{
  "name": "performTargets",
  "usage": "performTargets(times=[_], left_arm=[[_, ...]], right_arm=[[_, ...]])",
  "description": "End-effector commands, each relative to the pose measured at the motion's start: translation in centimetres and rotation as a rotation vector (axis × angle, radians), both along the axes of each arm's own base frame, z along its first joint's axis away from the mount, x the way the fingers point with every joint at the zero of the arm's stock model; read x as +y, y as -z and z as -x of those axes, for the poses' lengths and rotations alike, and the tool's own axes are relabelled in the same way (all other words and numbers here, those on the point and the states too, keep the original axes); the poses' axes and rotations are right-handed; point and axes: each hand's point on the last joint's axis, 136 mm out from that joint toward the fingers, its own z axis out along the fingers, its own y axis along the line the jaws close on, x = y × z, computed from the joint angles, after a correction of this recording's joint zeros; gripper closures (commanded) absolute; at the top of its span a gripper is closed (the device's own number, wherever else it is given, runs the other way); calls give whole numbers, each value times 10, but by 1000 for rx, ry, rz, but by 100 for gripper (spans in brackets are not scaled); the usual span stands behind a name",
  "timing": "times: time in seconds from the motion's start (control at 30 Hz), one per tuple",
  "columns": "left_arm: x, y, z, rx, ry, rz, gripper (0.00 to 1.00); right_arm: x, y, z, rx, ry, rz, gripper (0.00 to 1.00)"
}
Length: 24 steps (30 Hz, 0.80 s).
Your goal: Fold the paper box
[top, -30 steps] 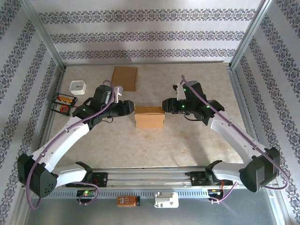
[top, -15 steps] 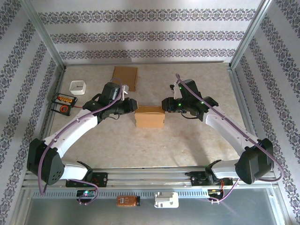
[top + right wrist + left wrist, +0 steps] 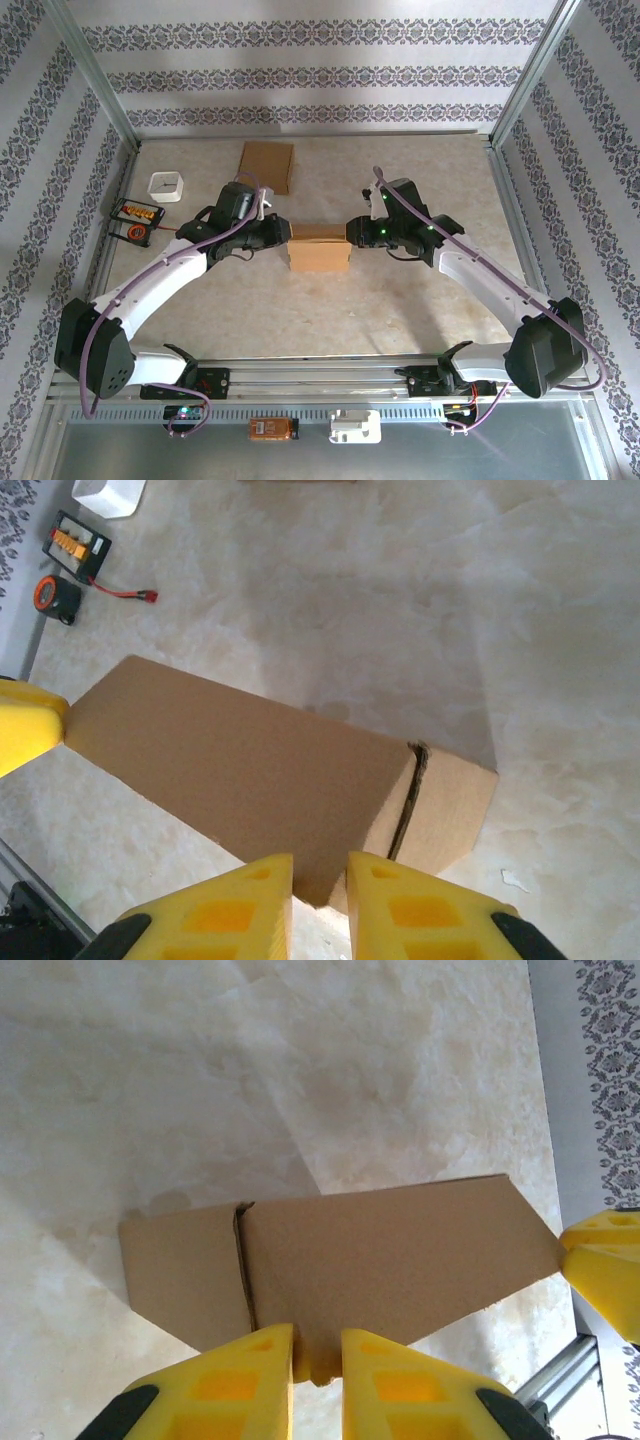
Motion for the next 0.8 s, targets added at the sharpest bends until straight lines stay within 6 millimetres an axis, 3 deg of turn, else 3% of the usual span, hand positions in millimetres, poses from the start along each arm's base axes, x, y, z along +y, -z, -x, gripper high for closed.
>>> performTargets(times=[0.0, 0.13, 0.33, 0.43, 0.67, 0.77], left_arm=[[10, 31, 15, 92, -19, -25, 83], [13, 30, 17, 86, -26, -37, 82], [15, -14, 3, -49, -53, -10, 54], [18, -30, -4, -109, -78, -4, 51], [16, -24, -9, -104, -79, -10, 50], [13, -12, -7, -62, -63, -14, 60]], right_arm=[[-8, 32, 16, 79, 9, 63, 78], [-8, 26, 13, 68, 8, 69, 76], [-4, -19, 1, -33, 15, 24, 67], [-8, -36, -8, -92, 47, 19, 64], [-6, -23, -12, -61, 41, 26, 70], [-3, -9, -6, -11, 20, 27, 73]])
